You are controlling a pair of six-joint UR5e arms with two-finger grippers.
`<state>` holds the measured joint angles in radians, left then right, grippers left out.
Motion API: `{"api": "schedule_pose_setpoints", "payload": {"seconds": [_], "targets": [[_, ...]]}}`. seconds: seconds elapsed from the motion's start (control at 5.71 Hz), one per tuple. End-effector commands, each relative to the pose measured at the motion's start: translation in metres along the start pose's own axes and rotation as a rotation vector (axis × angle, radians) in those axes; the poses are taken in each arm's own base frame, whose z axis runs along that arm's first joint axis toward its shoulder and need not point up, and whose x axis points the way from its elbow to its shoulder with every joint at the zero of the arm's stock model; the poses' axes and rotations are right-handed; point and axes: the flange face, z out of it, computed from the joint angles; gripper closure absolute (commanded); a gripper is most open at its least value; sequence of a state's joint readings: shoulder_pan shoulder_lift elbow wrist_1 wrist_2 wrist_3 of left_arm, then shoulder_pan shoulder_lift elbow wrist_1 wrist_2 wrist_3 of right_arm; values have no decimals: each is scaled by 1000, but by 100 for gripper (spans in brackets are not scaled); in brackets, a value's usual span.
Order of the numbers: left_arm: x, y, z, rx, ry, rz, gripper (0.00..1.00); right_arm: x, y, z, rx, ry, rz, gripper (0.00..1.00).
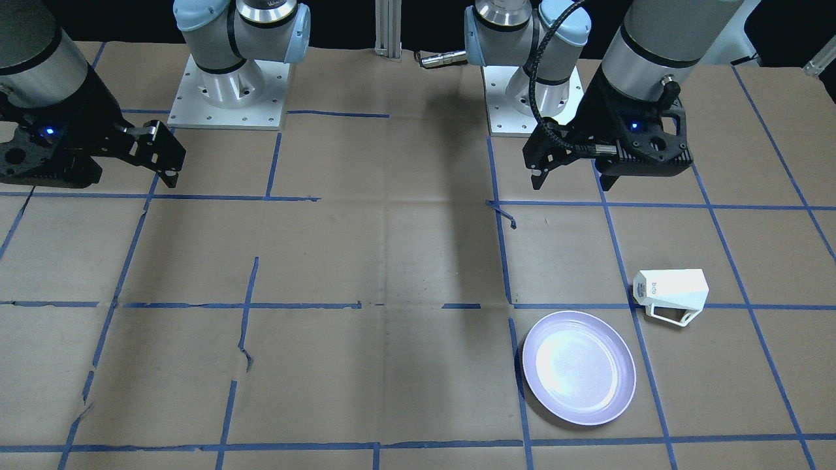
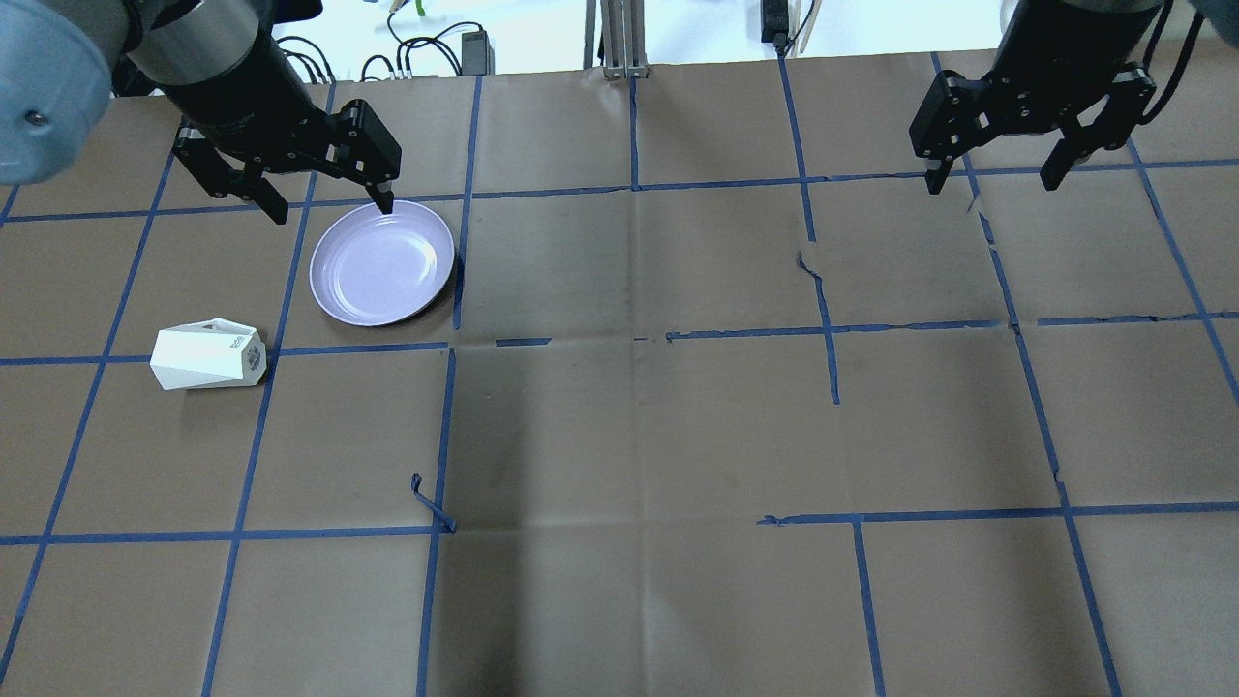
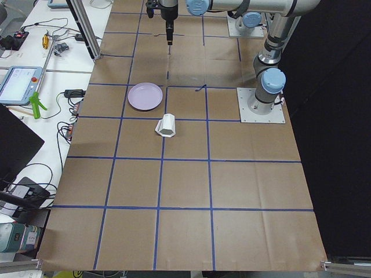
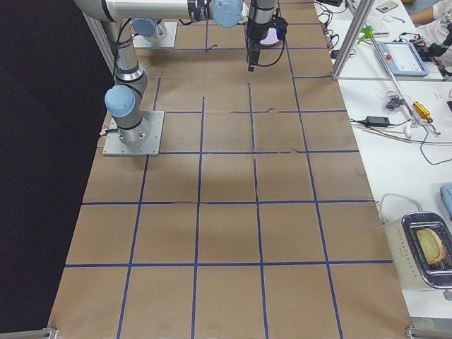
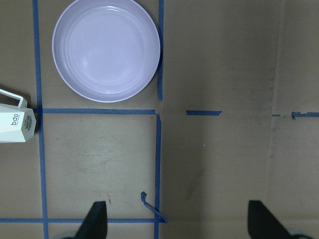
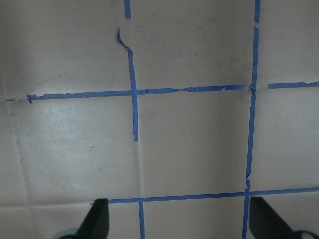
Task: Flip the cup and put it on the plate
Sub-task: 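Move the left gripper from above the lavender plate toward the white cup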
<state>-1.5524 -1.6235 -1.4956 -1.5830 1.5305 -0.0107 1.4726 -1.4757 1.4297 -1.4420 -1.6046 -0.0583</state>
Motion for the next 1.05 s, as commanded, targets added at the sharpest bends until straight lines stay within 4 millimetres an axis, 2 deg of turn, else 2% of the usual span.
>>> {"api": "schedule_pose_setpoints", "payload": {"seconds": [0.0, 0.88], "targets": [[0, 0, 0, 2, 0, 0, 1, 0, 0, 0, 0, 0, 0, 0], [-15, 2, -6, 3, -1, -8, 1, 0, 0, 0, 0, 0, 0, 0]]}}
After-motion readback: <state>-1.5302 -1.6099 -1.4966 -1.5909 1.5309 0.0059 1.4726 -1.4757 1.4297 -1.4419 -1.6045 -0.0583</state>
